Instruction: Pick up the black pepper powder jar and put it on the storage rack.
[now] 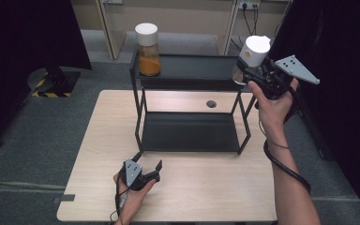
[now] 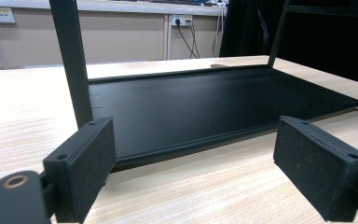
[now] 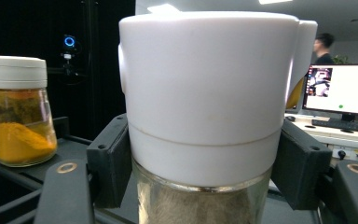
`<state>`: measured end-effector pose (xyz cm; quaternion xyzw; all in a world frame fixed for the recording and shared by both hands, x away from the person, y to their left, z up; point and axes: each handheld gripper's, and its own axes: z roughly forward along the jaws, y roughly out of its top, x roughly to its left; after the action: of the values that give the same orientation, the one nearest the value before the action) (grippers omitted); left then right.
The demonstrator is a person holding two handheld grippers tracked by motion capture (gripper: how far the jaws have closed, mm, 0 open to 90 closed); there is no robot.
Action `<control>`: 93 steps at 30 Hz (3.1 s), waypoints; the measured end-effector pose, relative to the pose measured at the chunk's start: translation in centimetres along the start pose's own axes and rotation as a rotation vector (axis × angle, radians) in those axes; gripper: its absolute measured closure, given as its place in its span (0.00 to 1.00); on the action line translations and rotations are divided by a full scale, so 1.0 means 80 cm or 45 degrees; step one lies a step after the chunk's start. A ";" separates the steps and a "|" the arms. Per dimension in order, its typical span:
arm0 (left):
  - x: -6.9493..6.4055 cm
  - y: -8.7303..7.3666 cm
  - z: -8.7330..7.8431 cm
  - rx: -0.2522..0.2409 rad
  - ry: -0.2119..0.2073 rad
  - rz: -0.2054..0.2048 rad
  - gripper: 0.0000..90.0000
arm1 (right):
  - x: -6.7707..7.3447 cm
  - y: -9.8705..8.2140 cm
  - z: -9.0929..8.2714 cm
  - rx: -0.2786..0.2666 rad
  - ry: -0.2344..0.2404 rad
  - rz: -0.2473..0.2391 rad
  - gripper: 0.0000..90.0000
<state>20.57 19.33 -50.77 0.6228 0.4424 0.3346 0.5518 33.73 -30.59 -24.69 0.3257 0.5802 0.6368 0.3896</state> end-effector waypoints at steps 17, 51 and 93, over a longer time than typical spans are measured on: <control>0.000 0.000 0.000 0.001 0.000 0.001 0.14 | -0.007 0.011 0.027 0.039 -0.057 0.016 0.34; 0.001 0.001 0.000 0.003 -0.003 0.005 0.14 | -0.011 0.013 0.062 0.117 -0.105 0.009 0.34; 0.001 0.000 0.000 0.003 -0.003 0.005 0.14 | -0.017 0.009 0.053 0.125 -0.066 0.047 0.08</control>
<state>20.61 19.37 -50.75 0.6246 0.4408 0.3344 0.5511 37.96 -29.71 -23.42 0.3714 0.5945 0.6060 0.3760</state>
